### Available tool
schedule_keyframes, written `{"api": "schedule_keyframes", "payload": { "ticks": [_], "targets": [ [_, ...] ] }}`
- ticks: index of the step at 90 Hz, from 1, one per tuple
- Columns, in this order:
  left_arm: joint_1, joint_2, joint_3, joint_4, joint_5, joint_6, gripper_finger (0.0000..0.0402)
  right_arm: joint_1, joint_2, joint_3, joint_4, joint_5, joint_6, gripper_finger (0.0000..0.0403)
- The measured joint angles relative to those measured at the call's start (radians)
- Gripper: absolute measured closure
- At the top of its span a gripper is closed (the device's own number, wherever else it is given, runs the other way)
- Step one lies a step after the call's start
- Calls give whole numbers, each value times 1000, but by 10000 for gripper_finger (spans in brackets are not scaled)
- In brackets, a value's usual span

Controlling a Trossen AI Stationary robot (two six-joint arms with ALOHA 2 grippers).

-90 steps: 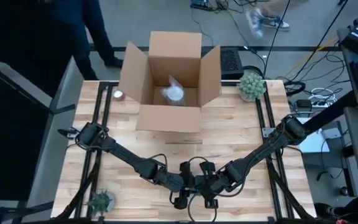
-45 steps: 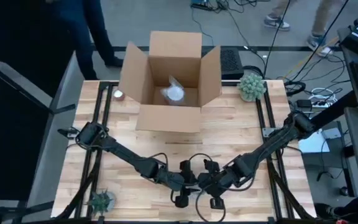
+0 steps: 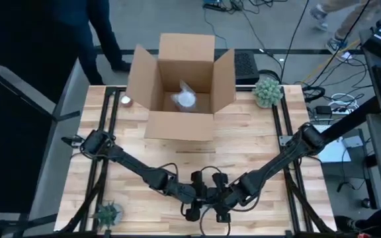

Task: Wrap mug
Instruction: Wrap the orange cup with the transparent bubble wrap, then put the wrapped orange cup into the cardboard box

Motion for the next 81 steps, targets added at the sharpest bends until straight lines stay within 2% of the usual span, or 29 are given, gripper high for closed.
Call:
{"api": "schedule_keyframes", "payload": {
  "ticks": [14, 44, 61, 81],
  "targets": [
    [2, 1, 1, 9, 11, 7, 258, -3, -9, 1, -28, -27, 4, 403],
    [3, 2, 2, 13, 3, 7, 259, 0, -182, -2, -74, -46, -15, 403],
    [3, 2, 2, 13, 3, 7, 259, 0, -269, -4, -179, -41, -6, 403],
    [3, 2, 2, 13, 5, 5, 259, 26, -291, -7, -432, 8, 160, 403]
  ]
}}
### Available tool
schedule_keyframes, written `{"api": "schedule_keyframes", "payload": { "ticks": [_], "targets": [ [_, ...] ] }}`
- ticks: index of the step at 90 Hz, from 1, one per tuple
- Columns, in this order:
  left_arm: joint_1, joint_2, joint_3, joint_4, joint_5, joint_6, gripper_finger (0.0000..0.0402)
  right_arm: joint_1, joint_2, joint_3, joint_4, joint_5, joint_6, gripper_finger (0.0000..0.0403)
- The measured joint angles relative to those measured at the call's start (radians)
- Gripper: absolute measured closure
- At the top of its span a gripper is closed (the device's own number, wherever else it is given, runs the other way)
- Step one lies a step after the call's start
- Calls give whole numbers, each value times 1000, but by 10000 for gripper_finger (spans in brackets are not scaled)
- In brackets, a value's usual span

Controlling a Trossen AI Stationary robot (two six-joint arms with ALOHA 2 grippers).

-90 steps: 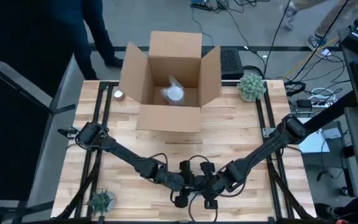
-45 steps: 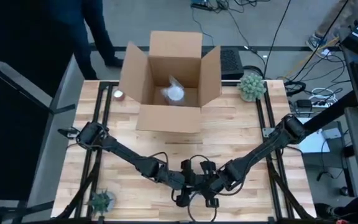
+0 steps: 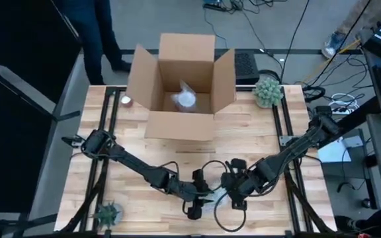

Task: Wrap mug
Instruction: Put the wrapped orange cup into the cardboard box

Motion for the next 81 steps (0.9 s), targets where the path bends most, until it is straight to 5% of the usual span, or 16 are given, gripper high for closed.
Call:
{"api": "schedule_keyframes", "payload": {
  "ticks": [25, 44, 81],
  "targets": [
    [0, 0, 0, 0, 5, 0, 259, 96, 4, 1, 52, 41, -26, 344],
    [0, 0, 0, 0, 5, 0, 259, 144, 32, 3, 311, 162, -259, 269],
    [-4, -1, -1, 1, 3, -9, 259, 94, 179, 2, 382, 99, -433, 216]
  ]
}}
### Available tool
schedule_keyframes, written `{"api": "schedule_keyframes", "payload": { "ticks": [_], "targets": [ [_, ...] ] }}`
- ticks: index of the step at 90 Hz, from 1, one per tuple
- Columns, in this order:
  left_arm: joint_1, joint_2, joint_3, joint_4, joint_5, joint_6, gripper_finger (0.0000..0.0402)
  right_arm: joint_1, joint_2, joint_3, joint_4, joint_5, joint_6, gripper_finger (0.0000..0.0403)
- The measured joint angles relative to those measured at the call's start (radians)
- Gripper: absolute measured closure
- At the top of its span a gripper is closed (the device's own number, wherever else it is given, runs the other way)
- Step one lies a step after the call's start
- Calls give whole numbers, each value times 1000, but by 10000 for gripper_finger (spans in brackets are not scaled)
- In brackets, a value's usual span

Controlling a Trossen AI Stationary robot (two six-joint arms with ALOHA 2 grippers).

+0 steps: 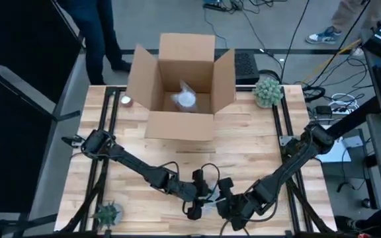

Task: Wrap mug
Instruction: Put the wrapped orange cup into the cardboard box

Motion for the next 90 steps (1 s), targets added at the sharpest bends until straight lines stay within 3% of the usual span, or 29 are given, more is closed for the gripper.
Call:
{"api": "schedule_keyframes", "payload": {
  "ticks": [7, 38, 56, 75, 90],
  "targets": [
    [0, -10, 0, -9, 0, -19, 259, -24, 28, 0, -17, -50, 18, 216],
    [-29, -99, -4, -53, 14, -43, 259, -53, 107, 3, -26, -45, -47, 227],
    [-73, -165, -3, -163, 6, -93, 259, -52, 144, 5, -21, -46, -80, 275],
    [-151, -202, -2, -322, -21, -180, 259, -43, 149, 1, 27, -96, -80, 380],
    [-232, -234, -2, -449, -139, -243, 259, -15, 159, 47, 13, -128, -78, 385]
  ]
}}
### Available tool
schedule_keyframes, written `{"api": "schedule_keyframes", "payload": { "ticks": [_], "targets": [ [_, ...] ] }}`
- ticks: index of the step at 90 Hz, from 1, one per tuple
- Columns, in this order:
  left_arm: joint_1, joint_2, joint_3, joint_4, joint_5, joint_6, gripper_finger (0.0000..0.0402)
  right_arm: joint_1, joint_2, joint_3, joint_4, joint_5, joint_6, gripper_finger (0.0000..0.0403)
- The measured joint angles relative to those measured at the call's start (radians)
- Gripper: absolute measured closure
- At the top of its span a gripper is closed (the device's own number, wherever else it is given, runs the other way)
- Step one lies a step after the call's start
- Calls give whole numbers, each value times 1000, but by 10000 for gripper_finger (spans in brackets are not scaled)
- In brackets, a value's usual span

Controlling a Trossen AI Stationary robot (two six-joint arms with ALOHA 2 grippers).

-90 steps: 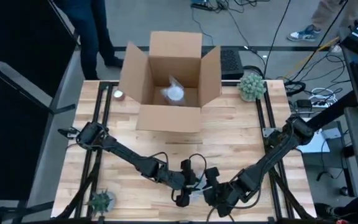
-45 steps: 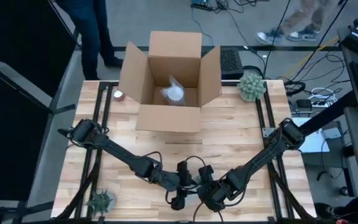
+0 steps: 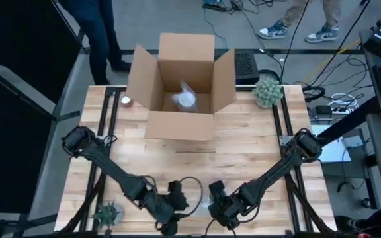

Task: Wrap mug
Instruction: Put the wrapped orange cup into the cardboard box

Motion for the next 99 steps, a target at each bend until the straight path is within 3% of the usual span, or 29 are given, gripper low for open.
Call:
{"api": "schedule_keyframes", "payload": {
  "ticks": [27, 58, 67, 88, 99],
  "targets": [
    [-135, -99, 2, -136, -131, -39, 259, 30, -1, 363, -242, 0, -89, 392],
    [-206, -285, 2, -407, -287, -69, 259, -38, -5, 874, -369, 238, -359, 395],
    [-198, -324, -5, -476, -325, -64, 259, -119, -8, 981, -401, 278, -383, 395],
    [-119, -366, -29, -559, -348, -61, 259, -443, -74, 956, -373, 284, -403, 395],
    [-95, -365, -32, -586, -350, -54, 259, -626, -70, 956, -370, 190, -411, 395]
  ]
}}
